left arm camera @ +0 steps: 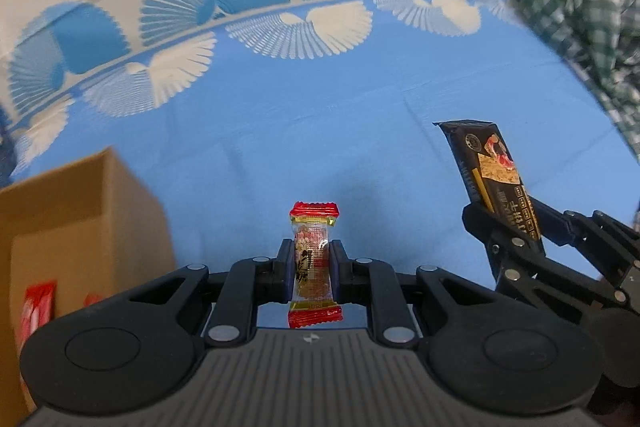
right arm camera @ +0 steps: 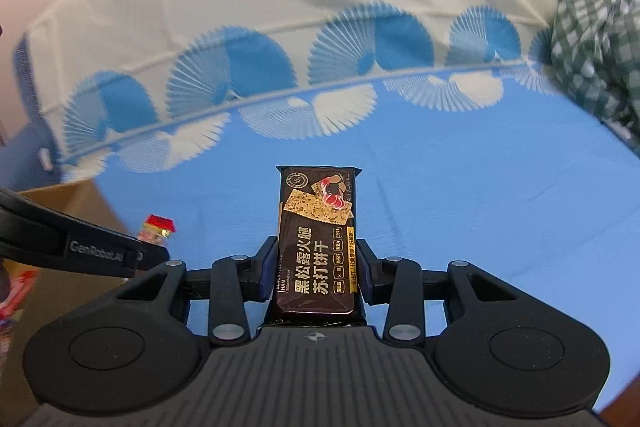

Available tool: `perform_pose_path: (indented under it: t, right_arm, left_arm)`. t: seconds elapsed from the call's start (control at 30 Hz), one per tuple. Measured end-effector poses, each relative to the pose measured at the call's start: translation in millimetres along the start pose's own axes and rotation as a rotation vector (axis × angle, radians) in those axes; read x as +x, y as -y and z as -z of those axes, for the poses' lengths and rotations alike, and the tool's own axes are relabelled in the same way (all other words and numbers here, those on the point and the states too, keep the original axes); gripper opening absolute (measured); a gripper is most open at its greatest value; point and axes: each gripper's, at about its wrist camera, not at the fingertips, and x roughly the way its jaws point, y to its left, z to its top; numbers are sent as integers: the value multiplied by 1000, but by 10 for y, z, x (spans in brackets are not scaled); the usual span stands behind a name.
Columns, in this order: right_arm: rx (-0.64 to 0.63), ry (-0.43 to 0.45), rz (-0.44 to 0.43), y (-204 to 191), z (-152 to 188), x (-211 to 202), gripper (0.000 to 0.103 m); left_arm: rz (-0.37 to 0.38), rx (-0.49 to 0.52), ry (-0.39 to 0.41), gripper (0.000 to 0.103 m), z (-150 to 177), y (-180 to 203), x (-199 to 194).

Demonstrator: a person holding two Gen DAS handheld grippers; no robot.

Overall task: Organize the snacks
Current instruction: 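Carry the red candy with left tool while right tool carries the biscuit pack over the box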

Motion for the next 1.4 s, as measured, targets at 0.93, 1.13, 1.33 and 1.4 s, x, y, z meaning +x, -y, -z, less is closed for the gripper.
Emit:
perform_pose_path:
  t: [0.93,1.13,1.33,1.4]
  right_arm:
    - [-274,52,-332,-1690,1020,-2604,41]
    - [-322,63,-334,-1784,1112,-2759,41]
    - [-342,77,-333,-1807,1128,-2836,41]
    - [-347,80,-333,-1816,1133,-2856,41]
  left_arm:
    - [-226,-228,70,19,2579,-1126,-2434]
    - [-219,-243,90,19,2733,-1122,-2540]
    - [-208,-251,107,19,2784,-1109,-2602]
    - [-208,-252,108,19,2798,-1098,-2613]
